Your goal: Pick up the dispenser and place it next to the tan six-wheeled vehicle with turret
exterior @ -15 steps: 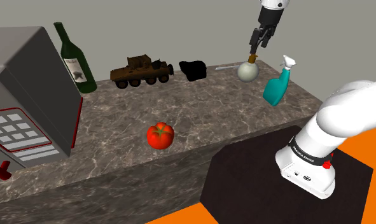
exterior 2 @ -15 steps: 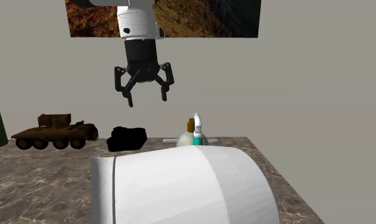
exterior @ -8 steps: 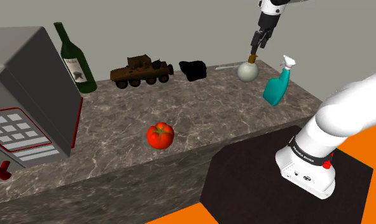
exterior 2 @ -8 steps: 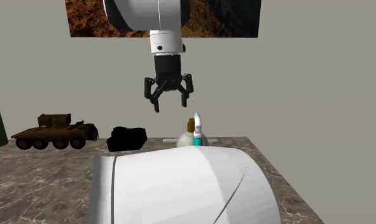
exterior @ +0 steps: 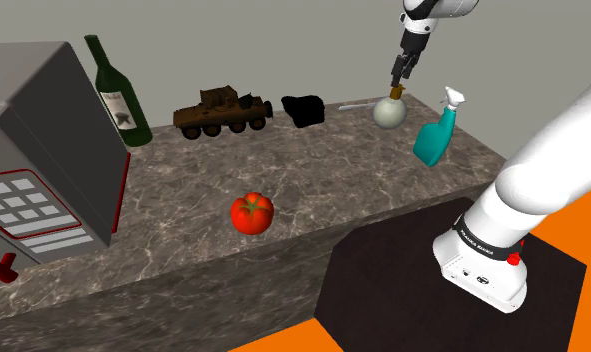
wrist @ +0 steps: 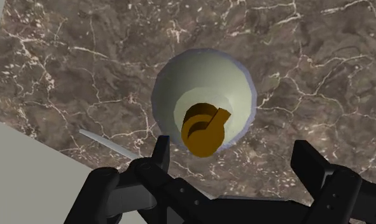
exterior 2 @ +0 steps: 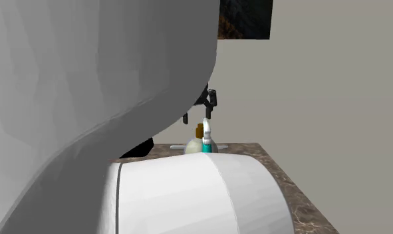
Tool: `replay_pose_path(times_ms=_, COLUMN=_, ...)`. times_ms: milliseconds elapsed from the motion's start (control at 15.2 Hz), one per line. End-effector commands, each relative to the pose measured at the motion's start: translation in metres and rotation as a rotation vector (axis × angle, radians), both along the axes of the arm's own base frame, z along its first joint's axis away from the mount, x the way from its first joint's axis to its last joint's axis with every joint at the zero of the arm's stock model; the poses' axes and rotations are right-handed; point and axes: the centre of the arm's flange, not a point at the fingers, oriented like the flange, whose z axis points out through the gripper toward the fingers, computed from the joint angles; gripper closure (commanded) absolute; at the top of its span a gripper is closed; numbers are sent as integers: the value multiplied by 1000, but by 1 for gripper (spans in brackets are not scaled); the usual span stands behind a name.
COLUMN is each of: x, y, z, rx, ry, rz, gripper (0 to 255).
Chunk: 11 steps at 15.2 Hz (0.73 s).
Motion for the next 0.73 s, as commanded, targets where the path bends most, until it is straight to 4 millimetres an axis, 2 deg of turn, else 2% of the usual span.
replay_pose_path(times_ms=0, x=9, y=-18, z=-8, rx=4, ry=0, rz=12, gripper=0)
replay_pose_path(times_ms=462, x=10, y=-19, z=-45, rx=4, ry=0, rz=12, gripper=0)
replay_pose_path(times_ms=660, x=10, y=-19, z=-48, rx=4, ry=0, rz=12, gripper=0)
